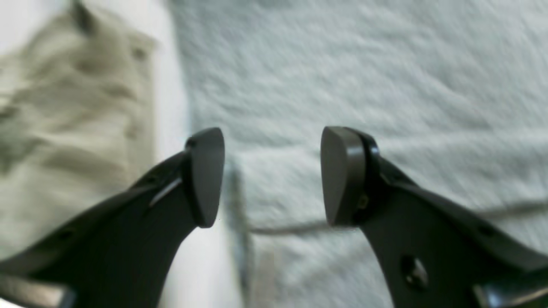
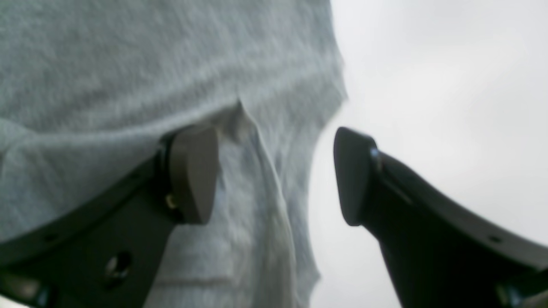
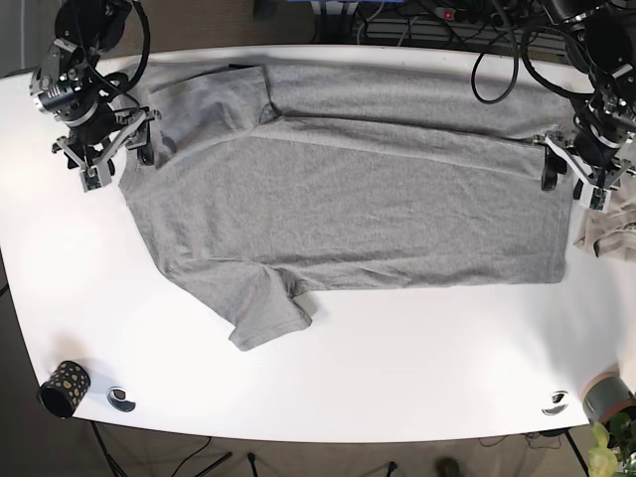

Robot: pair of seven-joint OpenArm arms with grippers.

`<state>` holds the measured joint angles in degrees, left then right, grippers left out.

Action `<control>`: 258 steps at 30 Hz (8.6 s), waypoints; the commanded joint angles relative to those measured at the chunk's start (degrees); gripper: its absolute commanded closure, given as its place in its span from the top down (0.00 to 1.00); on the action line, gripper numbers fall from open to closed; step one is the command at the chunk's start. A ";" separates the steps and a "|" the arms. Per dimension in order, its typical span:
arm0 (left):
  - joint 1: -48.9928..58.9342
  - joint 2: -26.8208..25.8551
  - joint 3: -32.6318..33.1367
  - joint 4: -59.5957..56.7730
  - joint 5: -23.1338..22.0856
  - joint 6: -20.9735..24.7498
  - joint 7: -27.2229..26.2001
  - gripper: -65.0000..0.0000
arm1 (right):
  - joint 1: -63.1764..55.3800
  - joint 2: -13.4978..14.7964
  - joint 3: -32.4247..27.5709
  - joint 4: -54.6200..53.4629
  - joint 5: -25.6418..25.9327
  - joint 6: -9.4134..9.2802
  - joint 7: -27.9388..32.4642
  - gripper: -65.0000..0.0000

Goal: Fold the T-shirt properly
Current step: 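Move both grippers along the shirt sides toward the hem, then pinch the hem corners with both grippers, then lift the hem with both grippers and fold it toward the collar, then release the hem and press the folded strip flat with both grippers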

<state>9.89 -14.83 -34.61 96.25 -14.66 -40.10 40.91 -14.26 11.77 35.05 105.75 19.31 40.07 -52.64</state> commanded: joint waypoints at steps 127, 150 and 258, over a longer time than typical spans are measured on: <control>-35.16 -6.14 8.54 -44.86 8.55 0.84 -16.86 0.00 | 39.45 11.57 -28.94 -52.00 0.43 -0.65 25.26 0.08; -28.84 -3.50 3.97 -30.18 8.55 0.67 -9.74 0.00 | 38.04 11.31 -26.21 -51.73 0.25 -0.82 24.99 0.68; 1.41 0.10 -5.43 -2.66 -3.50 1.02 0.90 0.60 | -6.53 -8.47 -0.98 7.34 -9.86 -0.07 5.83 0.69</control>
<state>11.60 -13.72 -39.70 92.49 -17.63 -39.48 42.85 -21.21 3.01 34.04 111.33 7.75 39.77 -48.29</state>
